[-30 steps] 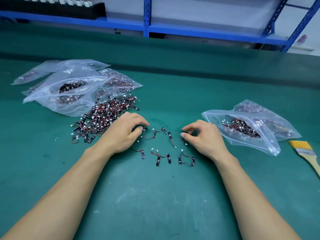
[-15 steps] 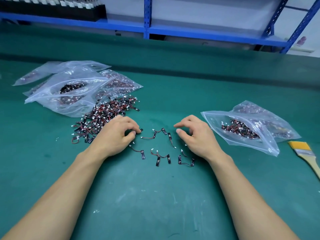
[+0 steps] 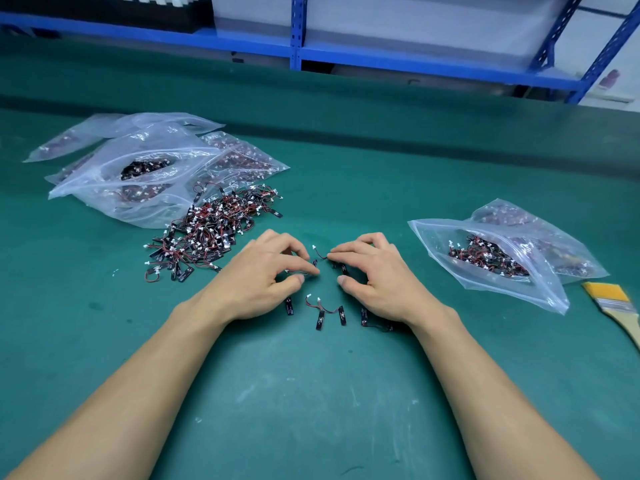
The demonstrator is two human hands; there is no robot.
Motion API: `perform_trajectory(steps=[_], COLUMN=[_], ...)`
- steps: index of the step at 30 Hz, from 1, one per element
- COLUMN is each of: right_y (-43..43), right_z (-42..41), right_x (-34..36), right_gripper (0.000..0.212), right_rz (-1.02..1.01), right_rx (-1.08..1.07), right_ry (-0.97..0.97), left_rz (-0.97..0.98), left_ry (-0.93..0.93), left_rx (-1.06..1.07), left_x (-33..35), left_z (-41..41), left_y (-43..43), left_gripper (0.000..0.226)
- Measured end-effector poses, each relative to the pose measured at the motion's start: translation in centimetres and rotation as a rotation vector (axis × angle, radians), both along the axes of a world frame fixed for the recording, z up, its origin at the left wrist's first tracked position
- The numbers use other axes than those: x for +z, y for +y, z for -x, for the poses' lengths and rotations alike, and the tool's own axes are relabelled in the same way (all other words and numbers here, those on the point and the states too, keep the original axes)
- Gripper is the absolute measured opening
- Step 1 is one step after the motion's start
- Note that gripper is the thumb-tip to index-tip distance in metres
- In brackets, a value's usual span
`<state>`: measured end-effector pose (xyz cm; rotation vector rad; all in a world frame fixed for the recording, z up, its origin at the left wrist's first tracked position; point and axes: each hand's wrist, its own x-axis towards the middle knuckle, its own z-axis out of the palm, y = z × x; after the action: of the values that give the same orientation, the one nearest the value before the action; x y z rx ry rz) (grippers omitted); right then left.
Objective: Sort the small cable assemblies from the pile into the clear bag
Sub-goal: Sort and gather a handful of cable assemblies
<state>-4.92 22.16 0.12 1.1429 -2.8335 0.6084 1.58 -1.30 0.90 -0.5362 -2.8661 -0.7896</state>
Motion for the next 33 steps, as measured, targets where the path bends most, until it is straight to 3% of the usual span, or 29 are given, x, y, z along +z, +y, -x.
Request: perform_trajectory(steps=[14, 23, 28, 33], right_y=[0.6, 0.9, 1.8, 3.5], right_z=[-0.3, -0.5, -0.3, 0.3], right_x=[0.0, 0.1, 0.5, 1.0], right_gripper=[0.031, 0.023, 0.018, 0.03], right_rz=[0.06, 0.12, 0.253, 0.226], right_rx=[-0.025, -0.044, -0.102, -0.16], right_ry=[0.039, -0.007, -0.055, -0.085], left_rz=[0.045, -0.117, -0.168, -0.193], left_ry=[-0.028, 0.107, 0.119, 0.089], left_rx=[0.042, 0.145, 0.212, 0.243], left_x=[0.2, 0.2, -0.2, -0.7], left_z=[-0.1, 0.0, 0.3, 0.7], left_y=[-0.3, -1.0, -1.5, -2.0], left_gripper=[0.036, 0.03, 0.028, 0.034])
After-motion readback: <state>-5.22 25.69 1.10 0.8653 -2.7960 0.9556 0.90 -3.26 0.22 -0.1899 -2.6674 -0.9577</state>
